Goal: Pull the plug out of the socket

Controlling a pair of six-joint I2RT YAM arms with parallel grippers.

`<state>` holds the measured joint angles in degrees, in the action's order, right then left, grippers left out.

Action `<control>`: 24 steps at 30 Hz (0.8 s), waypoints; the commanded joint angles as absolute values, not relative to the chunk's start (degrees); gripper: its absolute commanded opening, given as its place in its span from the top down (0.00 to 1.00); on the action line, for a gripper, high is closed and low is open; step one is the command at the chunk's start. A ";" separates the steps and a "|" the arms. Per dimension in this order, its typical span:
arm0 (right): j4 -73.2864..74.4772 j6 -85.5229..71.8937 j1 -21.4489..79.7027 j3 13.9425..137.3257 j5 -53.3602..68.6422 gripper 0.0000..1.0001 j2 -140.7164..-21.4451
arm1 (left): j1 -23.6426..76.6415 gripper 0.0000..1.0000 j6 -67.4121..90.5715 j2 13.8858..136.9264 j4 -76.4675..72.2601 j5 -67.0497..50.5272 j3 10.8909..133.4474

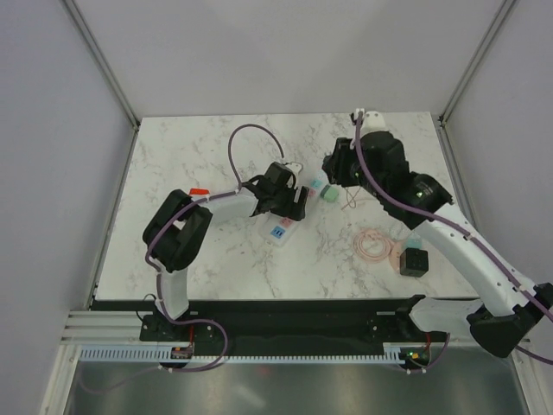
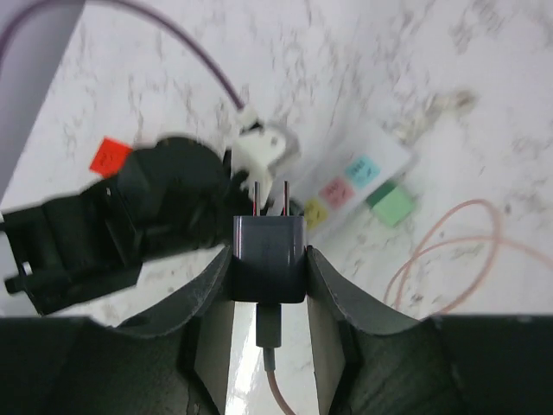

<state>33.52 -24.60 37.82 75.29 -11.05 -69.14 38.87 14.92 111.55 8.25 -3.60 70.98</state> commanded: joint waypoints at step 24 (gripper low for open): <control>21.09 0.10 15.66 120.32 -30.07 1.00 -93.33 | 42.27 0.37 24.26 96.93 9.59 -4.66 64.25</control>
<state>25.12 -0.19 20.08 118.48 -31.42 -90.37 41.89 22.15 96.33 14.48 -4.73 64.66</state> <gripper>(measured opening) 0.422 0.869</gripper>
